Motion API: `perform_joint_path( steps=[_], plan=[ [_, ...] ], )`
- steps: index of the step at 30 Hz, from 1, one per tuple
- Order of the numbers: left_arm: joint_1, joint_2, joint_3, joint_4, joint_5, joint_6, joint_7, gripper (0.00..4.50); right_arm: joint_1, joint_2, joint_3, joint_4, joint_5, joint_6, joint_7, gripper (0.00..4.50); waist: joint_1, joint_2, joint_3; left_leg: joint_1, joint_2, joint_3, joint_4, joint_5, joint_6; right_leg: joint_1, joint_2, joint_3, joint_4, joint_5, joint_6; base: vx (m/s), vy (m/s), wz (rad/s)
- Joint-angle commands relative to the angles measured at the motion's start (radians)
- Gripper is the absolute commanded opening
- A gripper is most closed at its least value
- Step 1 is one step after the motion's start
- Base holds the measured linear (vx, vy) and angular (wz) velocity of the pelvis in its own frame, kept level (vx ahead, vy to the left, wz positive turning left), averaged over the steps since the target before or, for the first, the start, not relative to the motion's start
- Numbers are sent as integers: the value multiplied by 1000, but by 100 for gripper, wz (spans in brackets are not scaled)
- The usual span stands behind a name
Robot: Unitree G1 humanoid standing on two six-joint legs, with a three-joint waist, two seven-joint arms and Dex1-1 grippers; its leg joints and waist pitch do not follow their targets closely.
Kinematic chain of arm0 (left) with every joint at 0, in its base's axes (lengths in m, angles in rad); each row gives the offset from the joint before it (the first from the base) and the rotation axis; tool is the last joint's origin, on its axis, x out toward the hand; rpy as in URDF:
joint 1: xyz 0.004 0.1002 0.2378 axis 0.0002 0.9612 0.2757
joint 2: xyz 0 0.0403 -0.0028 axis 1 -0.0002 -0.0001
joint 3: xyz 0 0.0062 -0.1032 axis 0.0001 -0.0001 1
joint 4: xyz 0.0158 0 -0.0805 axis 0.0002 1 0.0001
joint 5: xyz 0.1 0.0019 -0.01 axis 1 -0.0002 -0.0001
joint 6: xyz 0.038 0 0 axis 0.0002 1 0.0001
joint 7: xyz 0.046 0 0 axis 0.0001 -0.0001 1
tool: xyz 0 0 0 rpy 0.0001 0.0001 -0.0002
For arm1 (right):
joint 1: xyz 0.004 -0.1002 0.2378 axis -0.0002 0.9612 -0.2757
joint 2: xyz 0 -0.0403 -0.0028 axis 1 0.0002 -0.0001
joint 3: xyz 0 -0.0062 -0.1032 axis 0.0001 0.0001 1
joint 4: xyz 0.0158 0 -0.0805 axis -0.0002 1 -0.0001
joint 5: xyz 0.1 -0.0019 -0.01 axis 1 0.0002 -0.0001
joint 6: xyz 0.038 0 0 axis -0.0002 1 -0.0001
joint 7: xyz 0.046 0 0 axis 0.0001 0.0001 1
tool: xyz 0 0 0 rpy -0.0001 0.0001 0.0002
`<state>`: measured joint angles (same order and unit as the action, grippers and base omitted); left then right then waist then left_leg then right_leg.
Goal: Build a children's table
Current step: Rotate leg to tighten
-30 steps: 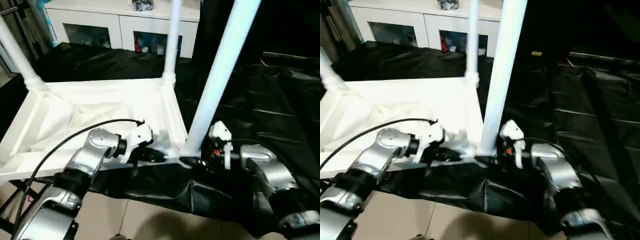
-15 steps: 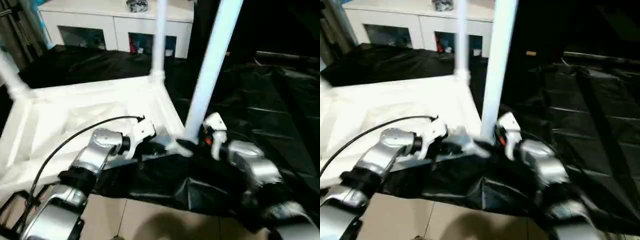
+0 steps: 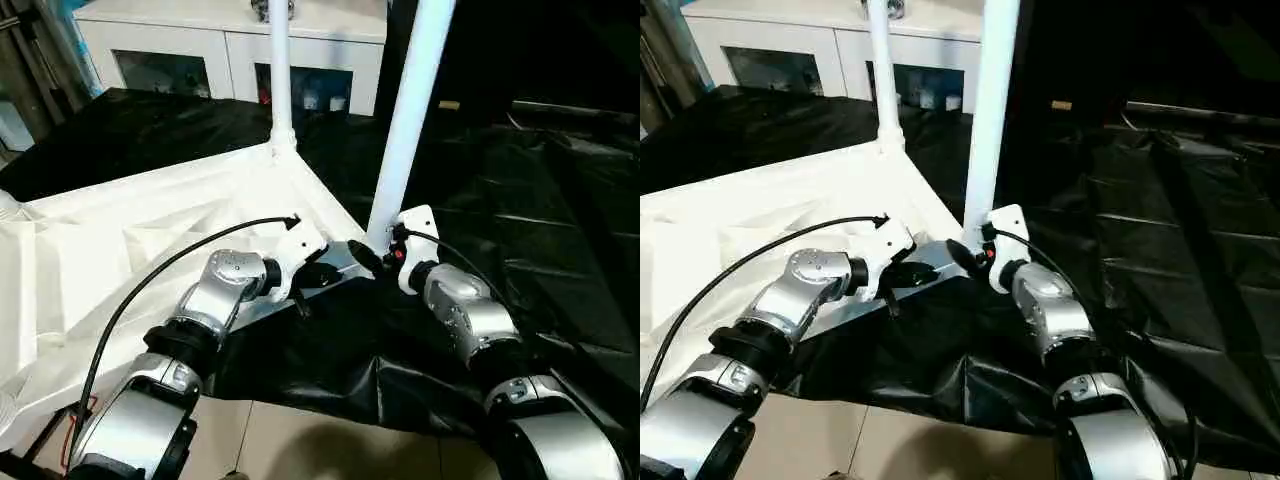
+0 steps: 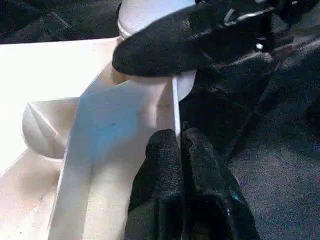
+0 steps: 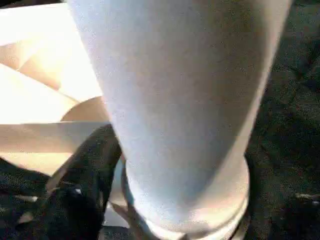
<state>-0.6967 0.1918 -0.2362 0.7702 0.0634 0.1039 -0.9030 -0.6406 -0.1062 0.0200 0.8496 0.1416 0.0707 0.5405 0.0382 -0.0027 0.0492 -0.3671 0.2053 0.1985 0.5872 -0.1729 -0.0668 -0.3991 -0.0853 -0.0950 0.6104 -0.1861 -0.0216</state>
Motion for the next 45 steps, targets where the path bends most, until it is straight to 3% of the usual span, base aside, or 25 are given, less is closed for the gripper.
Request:
perform_joint_path(
  steps=[1,2,5,10,12,14,24,28,34,37,38,41,45],
  plan=[
    [-5,-28,-21,-32,-29,-43,-54,0,23,20,66,21,-15,18,97,388,4,-5,-61,8,29,-17,-65,-233,51,50,-68,56,-85,-243,-206,0,0,0],
    [17,-8,-29,-58,-44,-56,-120,0,62,-17,101,-41,-7,2,220,388,7,-7,-61,6,30,-17,-64,-229,59,53,-68,56,-86,-245,-200,0,0,0],
    [30,8,-35,-76,-53,-58,-162,0,90,-45,119,-91,4,3,294,388,10,-7,-63,5,33,-17,-64,-207,76,53,-66,58,-79,-195,-207,0,0,0],
    [51,47,-44,-100,-59,-65,-231,0,133,-105,141,-158,15,5,418,388,19,-4,-60,9,36,-16,-66,-236,64,48,-67,57,-83,-250,-207,0,0,0],
    [65,90,-50,-109,-59,-79,-308,0,179,-188,169,-258,46,73,579,388,23,-8,-58,10,35,-16,-67,-244,60,51,-66,56,-88,-278,-196,0,0,0],
    [66,98,-51,-109,-58,-83,-321,0,187,-205,176,-277,51,90,607,388,34,-8,-60,10,38,-15,-66,-226,76,50,-64,58,-82,-244,-193,0,0,0],
    [75,129,-55,-125,-67,-81,-376,0,214,-273,201,-354,45,149,685,314,44,-11,-62,9,36,-15,-64,-202,59,49,-66,57,-80,-240,-192,0,0,0],
    [78,124,-50,-123,-68,-84,-369,0,218,-263,197,-353,39,146,667,285,47,-11,-62,9,36,-15,-64,-201,60,48,-67,56,-79,-238,-195,0,0,0],
    [78,102,-36,-125,-71,-75,-330,0,208,-225,165,-322,41,131,590,277,45,-9,-59,11,36,-17,-67,-227,45,47,-69,56,-86,-287,-182,0,0,0],
    [72,79,-26,-121,-75,-62,-290,0,185,-183,130,-271,32,130,475,275,39,-7,-58,11,34,-18,-68,-241,35,45,-70,56,-89,-320,-173,0,0,0],
    [61,53,-19,-106,-71,-56,-244,0,159,-137,95,-204,22,121,355,275,28,-9,-57,10,33,-20,-70,-245,26,45,-71,55,-91,-341,-169,0,0,0],
    [42,22,-14,-82,-60,-55,-185,0,128,-82,60,-128,13,108,221,275,13,-7,-57,13,30,-21,-69,-265,12,41,-70,54,-96,-371,-169,0,0,0],
    [3,-24,-16,-38,-33,-48,-90,0,94,-11,53,-52,-12,90,83,275,8,-5,-57,13,29,-20,-68,-257,18,40,-68,56,-97,-359,-165,0,0,0]
  ],
)
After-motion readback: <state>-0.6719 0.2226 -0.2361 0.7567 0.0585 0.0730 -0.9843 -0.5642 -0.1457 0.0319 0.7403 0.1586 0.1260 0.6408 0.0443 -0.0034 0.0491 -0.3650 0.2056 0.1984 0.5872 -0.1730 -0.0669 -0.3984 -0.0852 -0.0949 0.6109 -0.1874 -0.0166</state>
